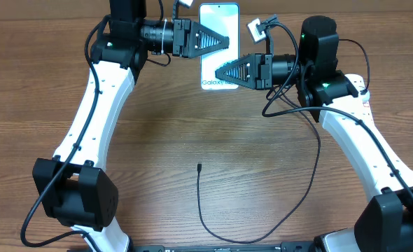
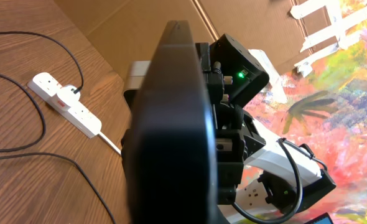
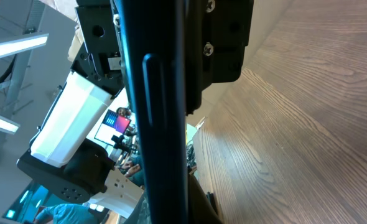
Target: Plug charger to phone and switch on socket
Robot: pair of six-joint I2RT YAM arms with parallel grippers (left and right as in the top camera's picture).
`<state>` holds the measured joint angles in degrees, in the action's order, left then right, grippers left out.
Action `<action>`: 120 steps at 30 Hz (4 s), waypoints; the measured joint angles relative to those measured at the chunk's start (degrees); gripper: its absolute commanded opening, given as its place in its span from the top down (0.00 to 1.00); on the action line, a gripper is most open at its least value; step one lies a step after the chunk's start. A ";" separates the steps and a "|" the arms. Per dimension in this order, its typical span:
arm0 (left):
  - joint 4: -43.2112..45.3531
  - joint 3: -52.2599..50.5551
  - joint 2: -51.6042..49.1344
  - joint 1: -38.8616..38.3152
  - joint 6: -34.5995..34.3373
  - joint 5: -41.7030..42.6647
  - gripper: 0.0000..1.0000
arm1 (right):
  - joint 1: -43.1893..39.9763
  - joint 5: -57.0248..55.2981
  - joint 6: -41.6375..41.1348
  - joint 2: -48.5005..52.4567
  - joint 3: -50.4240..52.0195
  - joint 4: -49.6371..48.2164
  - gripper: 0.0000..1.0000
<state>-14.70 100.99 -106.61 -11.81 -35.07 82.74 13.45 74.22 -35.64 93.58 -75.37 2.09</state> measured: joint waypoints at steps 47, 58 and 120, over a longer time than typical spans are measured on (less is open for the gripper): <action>-56.68 1.07 -10.03 0.07 19.56 -47.23 0.96 | 5.81 -45.75 11.45 1.53 3.45 58.42 0.17; -56.72 1.07 -10.21 0.07 23.12 -45.05 0.96 | 18.47 -50.95 6.43 1.53 5.11 53.31 0.00; -54.64 1.07 -10.21 0.07 24.83 -45.00 0.96 | 37.70 -73.18 -13.86 6.47 6.43 46.62 0.47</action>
<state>-69.34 102.06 -116.81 -11.75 -10.24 37.74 51.16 1.04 -49.50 100.05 -68.95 48.71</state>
